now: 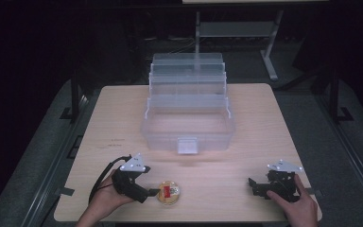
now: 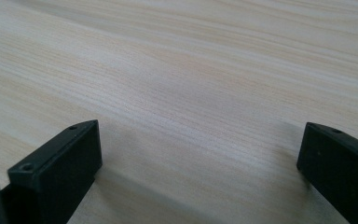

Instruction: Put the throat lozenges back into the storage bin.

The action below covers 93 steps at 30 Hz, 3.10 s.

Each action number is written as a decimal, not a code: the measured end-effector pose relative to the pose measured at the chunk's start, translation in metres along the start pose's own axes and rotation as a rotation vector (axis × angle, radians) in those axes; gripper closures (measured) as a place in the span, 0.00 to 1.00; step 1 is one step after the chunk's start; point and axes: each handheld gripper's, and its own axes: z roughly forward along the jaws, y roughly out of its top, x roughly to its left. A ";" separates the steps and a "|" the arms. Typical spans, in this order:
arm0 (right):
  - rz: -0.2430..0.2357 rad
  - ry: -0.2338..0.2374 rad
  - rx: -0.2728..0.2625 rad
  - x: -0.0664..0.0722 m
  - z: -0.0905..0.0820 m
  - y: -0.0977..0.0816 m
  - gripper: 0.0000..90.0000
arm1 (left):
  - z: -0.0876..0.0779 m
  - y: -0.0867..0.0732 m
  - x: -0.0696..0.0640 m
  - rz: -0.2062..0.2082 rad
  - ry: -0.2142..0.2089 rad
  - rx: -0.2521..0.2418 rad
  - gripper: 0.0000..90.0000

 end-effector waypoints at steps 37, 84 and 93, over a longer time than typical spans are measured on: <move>0.000 0.000 0.000 0.000 0.000 0.000 0.00 | 0.027 0.019 -0.015 0.058 -0.061 0.041 0.15; 0.002 -0.002 0.000 0.000 0.000 0.000 0.00 | 0.064 0.022 -0.029 0.203 -0.066 0.249 0.16; 0.003 -0.003 0.000 0.000 0.000 0.000 0.00 | 0.063 0.022 -0.029 0.208 -0.059 0.249 0.21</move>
